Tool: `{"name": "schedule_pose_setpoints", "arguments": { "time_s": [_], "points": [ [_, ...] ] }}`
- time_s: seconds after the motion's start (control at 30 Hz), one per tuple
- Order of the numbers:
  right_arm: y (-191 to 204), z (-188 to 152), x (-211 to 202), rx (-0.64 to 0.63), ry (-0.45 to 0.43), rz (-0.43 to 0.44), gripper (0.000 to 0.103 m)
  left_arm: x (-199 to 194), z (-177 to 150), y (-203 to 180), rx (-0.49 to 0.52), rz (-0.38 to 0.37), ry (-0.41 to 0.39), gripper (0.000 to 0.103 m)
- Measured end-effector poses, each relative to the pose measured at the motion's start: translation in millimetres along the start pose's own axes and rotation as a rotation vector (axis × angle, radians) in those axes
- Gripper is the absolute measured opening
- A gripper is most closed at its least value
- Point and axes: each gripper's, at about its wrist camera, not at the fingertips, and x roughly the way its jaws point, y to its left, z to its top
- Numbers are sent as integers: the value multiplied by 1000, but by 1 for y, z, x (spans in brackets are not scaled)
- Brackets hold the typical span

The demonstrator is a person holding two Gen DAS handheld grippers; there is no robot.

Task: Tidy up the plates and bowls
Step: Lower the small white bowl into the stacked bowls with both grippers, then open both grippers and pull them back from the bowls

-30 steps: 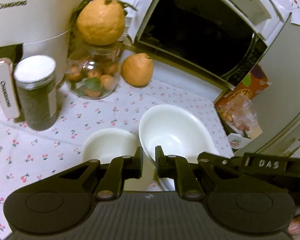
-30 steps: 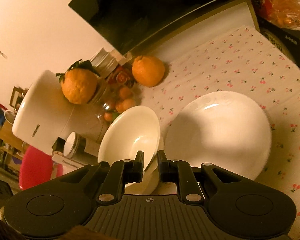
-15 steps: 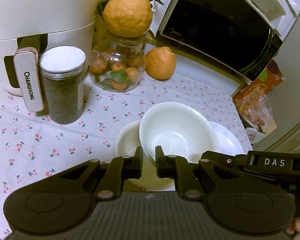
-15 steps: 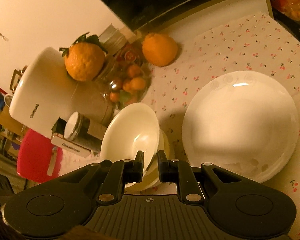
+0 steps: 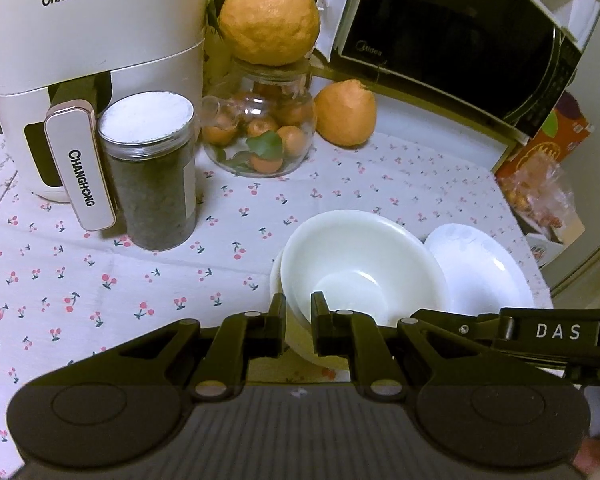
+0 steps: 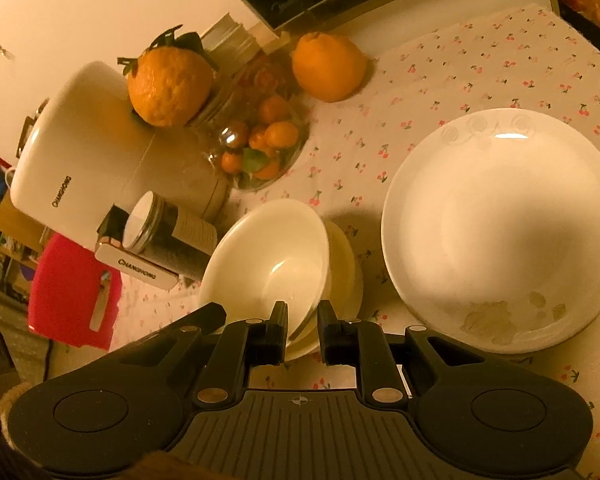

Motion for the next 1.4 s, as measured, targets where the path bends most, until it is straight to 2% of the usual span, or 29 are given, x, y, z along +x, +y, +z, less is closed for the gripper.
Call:
{"name": "schedule_pose_setpoints", "arguments": {
  "time_s": [0.6,1.03,1.23,1.3,1.37,1.4],
  "points": [
    [-1,-3,11,-14,31,-7,18,14,-2,-5,79,60,36,14],
    [-7,-2,7,-7,27,-3,18,18,-3,-9,122,73,42,16],
    [-13,0,3,5,30,6,21,17,-3,-10,148,63,29,23],
    [-15,1,1,14,26,9,30,15,-3,-11,160,54,21,30],
    [-19,2,-2,23,20,11,36,15,-4,-12,175,44,11,47],
    [-20,3,-3,25,19,13,39,14,-4,-12,183,40,4,51]
  ]
}}
